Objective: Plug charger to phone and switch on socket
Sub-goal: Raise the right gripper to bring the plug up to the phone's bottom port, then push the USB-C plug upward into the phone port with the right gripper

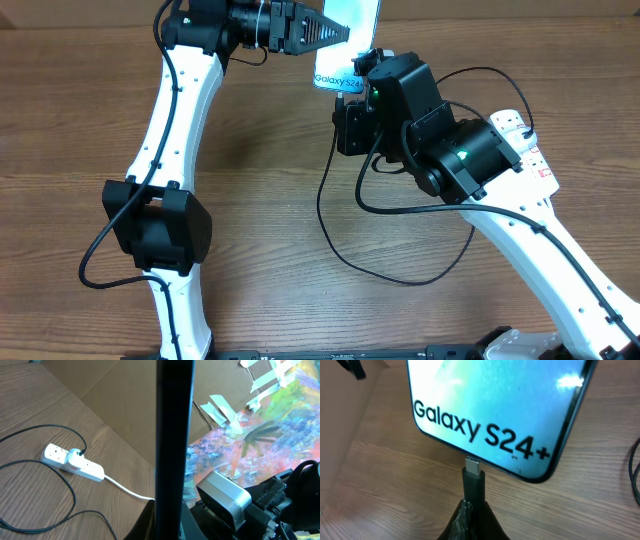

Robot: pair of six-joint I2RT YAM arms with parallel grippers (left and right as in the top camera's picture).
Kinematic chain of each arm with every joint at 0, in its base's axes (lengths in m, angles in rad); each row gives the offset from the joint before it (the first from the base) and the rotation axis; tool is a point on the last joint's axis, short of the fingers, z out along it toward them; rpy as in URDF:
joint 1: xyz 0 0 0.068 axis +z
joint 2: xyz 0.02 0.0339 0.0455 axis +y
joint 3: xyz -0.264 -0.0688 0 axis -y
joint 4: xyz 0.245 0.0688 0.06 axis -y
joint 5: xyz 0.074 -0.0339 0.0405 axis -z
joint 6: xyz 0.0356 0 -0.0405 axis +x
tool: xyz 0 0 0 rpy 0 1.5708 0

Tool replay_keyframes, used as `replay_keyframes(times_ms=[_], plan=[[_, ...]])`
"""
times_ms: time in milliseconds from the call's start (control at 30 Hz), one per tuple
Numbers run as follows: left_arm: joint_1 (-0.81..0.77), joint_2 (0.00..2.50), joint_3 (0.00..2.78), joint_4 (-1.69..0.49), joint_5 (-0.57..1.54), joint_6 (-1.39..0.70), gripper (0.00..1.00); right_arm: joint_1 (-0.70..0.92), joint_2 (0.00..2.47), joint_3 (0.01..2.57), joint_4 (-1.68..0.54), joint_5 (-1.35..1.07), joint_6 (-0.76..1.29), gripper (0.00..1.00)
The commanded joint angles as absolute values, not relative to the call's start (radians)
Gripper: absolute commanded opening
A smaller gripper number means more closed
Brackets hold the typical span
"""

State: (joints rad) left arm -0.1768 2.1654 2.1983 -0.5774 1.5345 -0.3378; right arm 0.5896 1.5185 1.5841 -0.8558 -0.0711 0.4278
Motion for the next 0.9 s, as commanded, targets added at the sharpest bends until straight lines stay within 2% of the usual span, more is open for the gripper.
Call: replay_keyframes(times_ms=[0,867], plan=[[-0.175,2.138,2.22,-0.569,1.58,-0.354,0.04,0.586,1.489,1.612,-0.842,-0.071,0.442,0.04],[-0.175,2.138,2.22,-0.545,1.556,-0.426,0.04,0.586,1.489,1.611,-0.84,-0.068,0.474,0.04]])
